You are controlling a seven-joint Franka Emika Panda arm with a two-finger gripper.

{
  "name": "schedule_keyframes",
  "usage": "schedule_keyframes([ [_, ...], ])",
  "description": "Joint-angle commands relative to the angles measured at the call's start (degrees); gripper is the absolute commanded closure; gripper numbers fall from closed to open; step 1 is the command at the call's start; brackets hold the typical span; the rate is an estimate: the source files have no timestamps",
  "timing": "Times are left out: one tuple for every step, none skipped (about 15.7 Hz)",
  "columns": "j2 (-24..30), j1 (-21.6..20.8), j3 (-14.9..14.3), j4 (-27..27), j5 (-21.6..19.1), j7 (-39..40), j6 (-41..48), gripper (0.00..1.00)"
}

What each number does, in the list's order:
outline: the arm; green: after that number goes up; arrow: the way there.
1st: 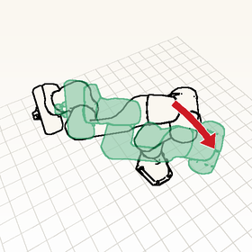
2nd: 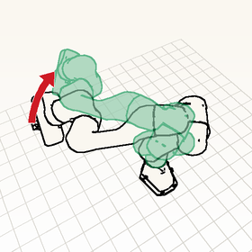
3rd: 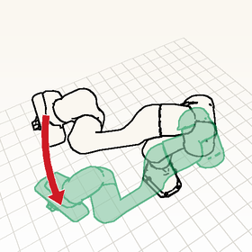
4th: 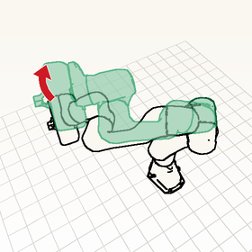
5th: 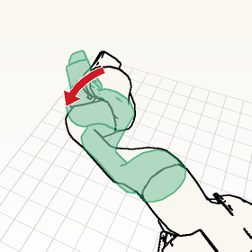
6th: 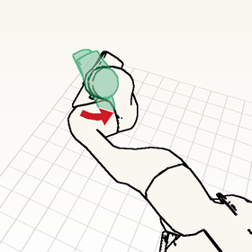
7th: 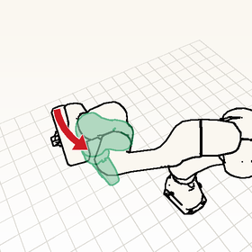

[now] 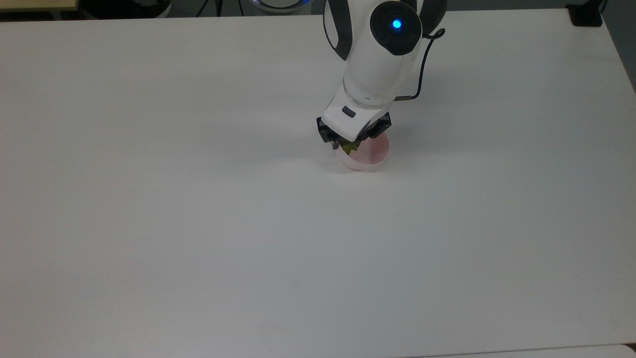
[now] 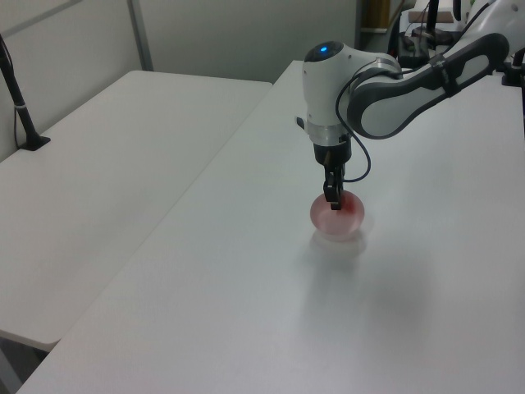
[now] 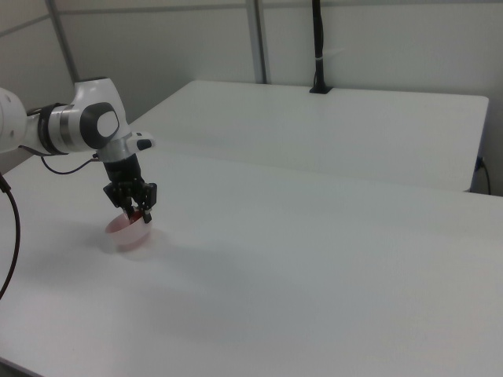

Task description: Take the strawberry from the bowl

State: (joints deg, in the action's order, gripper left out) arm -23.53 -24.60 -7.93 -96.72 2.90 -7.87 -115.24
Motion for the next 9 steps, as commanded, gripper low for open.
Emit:
schedule_keyframes([
  [1.2, -0.1, -0.2, -1.0, -0.1, 2.3, 1.2, 0.53],
  [1.2, -0.1, -0.2, -1.1, -0.1, 2.9, 1.2, 0.39],
  [1.3, -0.1, -0.2, -1.2, -0.1, 3.0, 1.3, 0.24],
  [1.3, -0.1, -0.2, -1.2, 0.0, 2.9, 1.3, 0.11],
  [1.2, -0.1, -0.2, -1.3, -0.1, 2.7, 1.4, 0.02],
  [1.3, -0.2, -0.2, -1.3, 0.0, 2.7, 1.4, 0.0],
  [1.3, -0.1, -0.2, -1.3, 0.1, 2.8, 1.8, 0.0],
  [1.3, -0.2, -0.2, -1.2, 0.3, 2.8, 2.5, 0.0],
  [1.4, -0.2, -0.2, -1.1, 0.3, 2.8, 2.7, 0.0],
])
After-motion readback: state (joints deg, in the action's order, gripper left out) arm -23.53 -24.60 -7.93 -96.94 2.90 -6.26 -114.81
